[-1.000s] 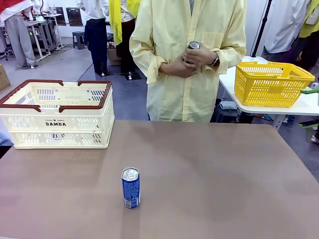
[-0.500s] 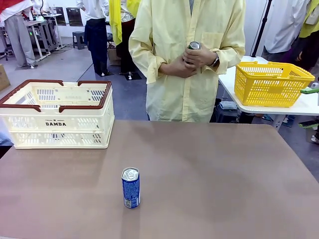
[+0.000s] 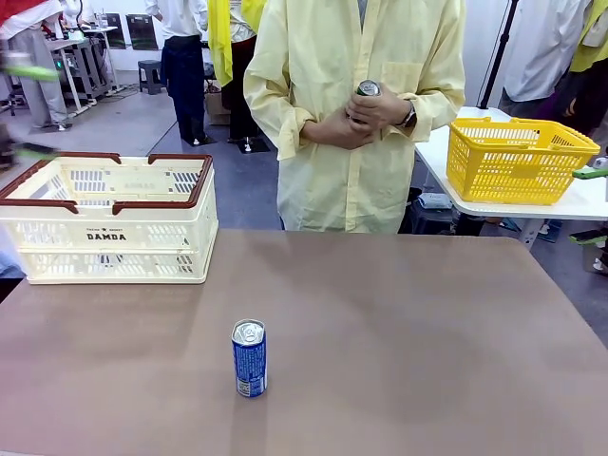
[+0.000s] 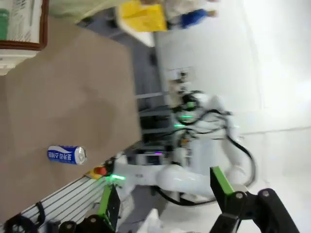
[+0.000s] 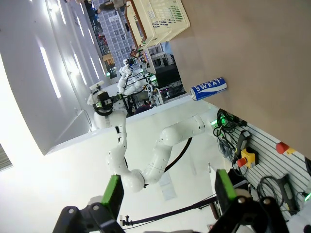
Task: Place the drinks into the Shopping basket.
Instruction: Pick up one drink and place it into the Shopping basket.
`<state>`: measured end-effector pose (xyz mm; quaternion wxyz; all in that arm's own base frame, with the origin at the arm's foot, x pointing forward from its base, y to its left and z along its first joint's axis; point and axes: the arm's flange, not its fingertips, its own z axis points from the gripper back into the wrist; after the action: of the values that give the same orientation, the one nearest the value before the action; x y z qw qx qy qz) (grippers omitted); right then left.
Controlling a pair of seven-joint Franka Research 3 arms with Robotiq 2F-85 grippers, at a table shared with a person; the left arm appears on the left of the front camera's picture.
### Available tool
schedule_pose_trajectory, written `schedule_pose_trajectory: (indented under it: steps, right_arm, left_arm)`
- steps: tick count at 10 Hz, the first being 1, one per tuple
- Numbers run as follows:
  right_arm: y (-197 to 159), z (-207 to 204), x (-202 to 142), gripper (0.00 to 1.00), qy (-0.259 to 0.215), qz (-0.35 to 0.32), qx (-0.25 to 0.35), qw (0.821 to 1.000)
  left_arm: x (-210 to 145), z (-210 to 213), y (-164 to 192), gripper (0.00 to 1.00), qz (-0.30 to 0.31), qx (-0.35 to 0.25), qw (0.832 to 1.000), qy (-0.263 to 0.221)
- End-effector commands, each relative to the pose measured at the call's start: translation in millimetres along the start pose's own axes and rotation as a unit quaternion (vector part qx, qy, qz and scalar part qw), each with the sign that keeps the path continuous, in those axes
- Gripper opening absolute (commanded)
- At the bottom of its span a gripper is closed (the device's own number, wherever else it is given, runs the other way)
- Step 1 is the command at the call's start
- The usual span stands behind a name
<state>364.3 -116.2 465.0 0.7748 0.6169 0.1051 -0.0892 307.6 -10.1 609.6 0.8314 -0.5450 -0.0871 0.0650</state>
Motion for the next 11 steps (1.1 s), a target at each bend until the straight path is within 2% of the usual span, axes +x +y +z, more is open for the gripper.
schedule_pose_trajectory:
  steps: [1, 3, 4, 5, 6, 7, 8, 11]
  right_arm:
    - [3.0, 2.1, -2.2, 1.00, 0.003, -0.002, -0.002, 1.000]
    - [3.0, 2.1, -2.2, 1.00, 0.003, -0.002, -0.002, 1.000]
    - [3.0, 2.1, -2.2, 1.00, 0.003, -0.002, -0.002, 1.000]
    - [3.0, 2.1, -2.2, 1.00, 0.003, -0.002, -0.002, 1.000]
    - [3.0, 2.1, -2.2, 1.00, 0.003, -0.002, -0.002, 1.000]
    - [3.0, 2.1, -2.2, 1.00, 0.003, -0.002, -0.002, 1.000]
    - [3.0, 2.1, -2.2, 1.00, 0.003, -0.002, -0.002, 1.000]
    - [3.0, 2.1, -2.2, 1.00, 0.003, -0.002, -0.002, 1.000]
  left_arm:
    - [19.6, -85.6, -35.0, 1.00, 0.040, 0.170, 0.982, 0.068]
    - [9.3, -163.6, -43.8, 1.00, 0.010, 0.322, 0.941, 0.101]
    - [1.6, -188.5, -43.5, 1.00, 0.003, 0.383, 0.918, 0.106]
    - [-9.2, -207.8, -43.3, 1.00, 0.003, 0.419, 0.899, 0.127]
    - [-18.4, -222.4, -42.0, 1.00, -0.003, 0.457, 0.882, 0.113]
    - [-24.7, -231.3, -45.9, 1.00, -0.020, 0.421, 0.892, 0.165]
    - [-19.6, -228.7, -27.4, 1.00, -0.006, 0.426, 0.898, 0.110]
    - [-19.6, -228.7, -27.4, 1.00, -0.006, 0.426, 0.898, 0.110]
